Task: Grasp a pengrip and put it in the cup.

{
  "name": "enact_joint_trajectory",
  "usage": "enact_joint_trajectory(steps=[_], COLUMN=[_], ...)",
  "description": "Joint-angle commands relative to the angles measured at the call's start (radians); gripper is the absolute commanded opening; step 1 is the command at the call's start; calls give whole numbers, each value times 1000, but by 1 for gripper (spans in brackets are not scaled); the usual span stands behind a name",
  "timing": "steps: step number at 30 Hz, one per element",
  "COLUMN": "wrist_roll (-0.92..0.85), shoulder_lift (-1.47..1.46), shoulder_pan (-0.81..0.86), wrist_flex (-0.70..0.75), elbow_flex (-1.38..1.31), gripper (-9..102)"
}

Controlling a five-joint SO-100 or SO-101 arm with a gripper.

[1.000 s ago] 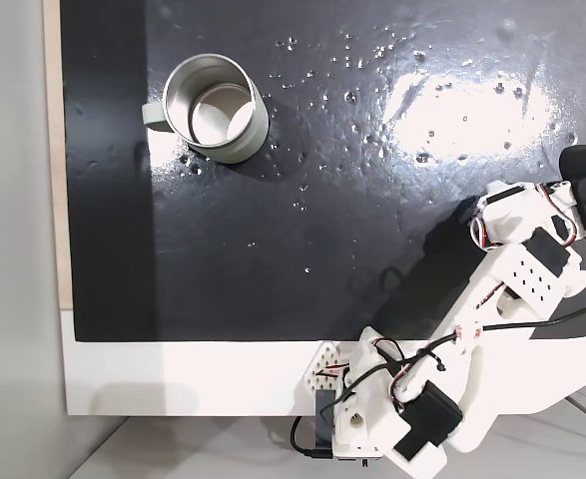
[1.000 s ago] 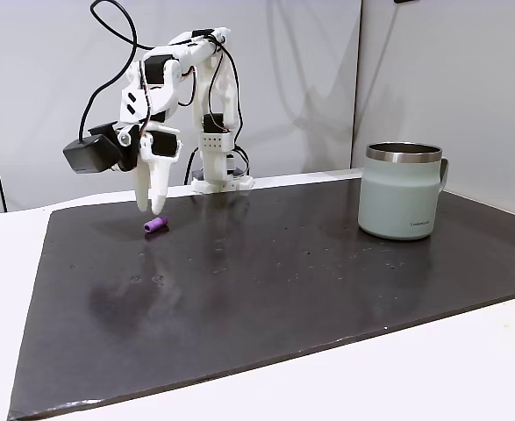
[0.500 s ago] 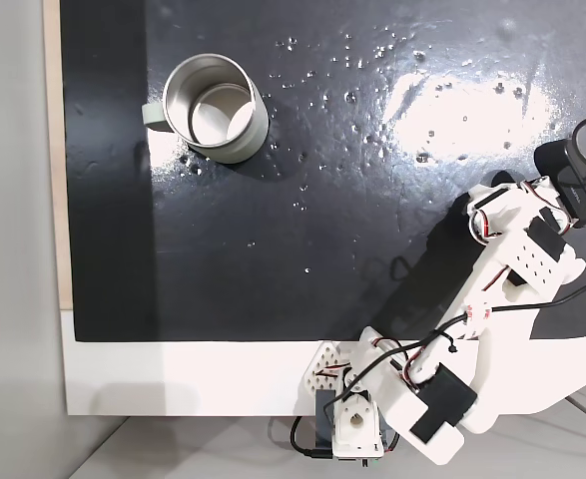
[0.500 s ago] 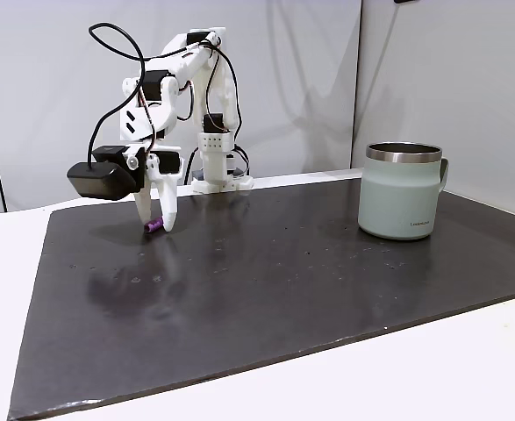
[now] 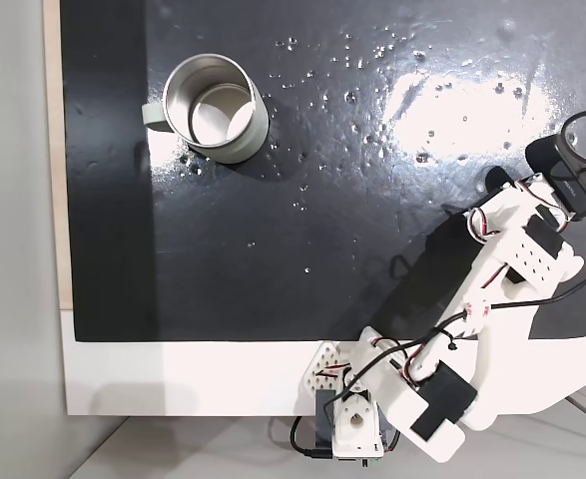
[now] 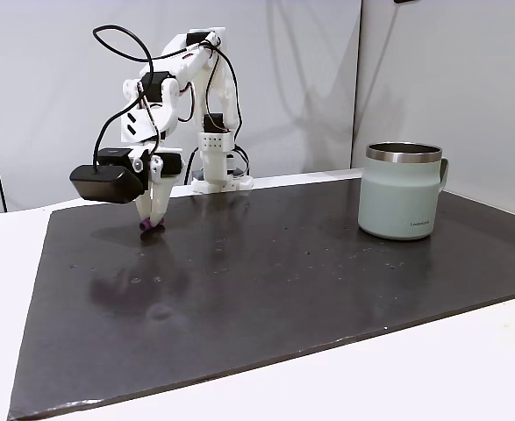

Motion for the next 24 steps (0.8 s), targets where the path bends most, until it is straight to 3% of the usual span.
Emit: enact_joint_trajectory(steps=[1, 8, 14, 24], wrist_roll=[92, 341, 506, 928], shoulder_lift=[58, 21, 52, 44], shoulder_pan=[-72, -190, -337, -718], wrist_flex=[91, 407, 528, 741], elbow_flex=[-104, -479, -569, -782], gripper=[1, 0, 0, 0])
